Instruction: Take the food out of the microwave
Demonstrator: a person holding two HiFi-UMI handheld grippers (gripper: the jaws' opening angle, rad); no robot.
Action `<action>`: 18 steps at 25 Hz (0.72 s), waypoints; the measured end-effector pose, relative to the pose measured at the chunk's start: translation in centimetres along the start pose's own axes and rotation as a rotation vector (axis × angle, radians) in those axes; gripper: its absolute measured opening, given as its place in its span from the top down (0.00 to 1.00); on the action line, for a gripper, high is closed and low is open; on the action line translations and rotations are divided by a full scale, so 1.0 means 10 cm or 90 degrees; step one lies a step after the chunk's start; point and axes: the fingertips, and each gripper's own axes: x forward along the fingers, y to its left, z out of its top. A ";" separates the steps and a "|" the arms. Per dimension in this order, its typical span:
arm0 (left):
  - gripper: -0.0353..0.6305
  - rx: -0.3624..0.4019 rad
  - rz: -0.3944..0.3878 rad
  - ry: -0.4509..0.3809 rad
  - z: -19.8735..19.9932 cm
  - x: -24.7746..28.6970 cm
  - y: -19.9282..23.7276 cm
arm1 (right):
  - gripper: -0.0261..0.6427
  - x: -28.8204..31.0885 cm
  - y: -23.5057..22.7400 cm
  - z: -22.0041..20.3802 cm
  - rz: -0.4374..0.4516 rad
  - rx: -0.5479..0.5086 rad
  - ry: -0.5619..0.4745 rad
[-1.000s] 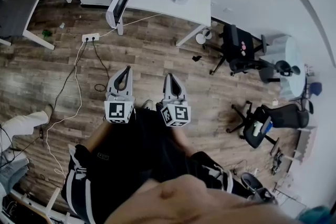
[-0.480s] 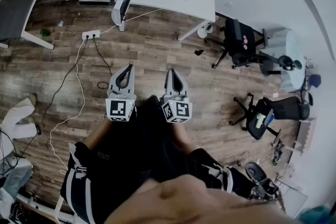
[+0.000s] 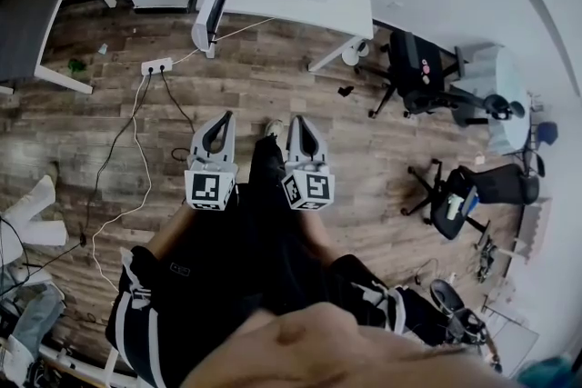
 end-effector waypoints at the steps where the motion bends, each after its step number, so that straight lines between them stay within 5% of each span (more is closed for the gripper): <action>1: 0.90 -0.001 0.002 0.001 -0.01 0.04 0.01 | 0.92 0.05 -0.03 0.00 0.001 -0.002 0.000; 18: 0.90 0.017 0.039 0.010 0.02 1.28 0.03 | 0.92 1.11 -0.91 0.29 0.018 -0.003 -0.007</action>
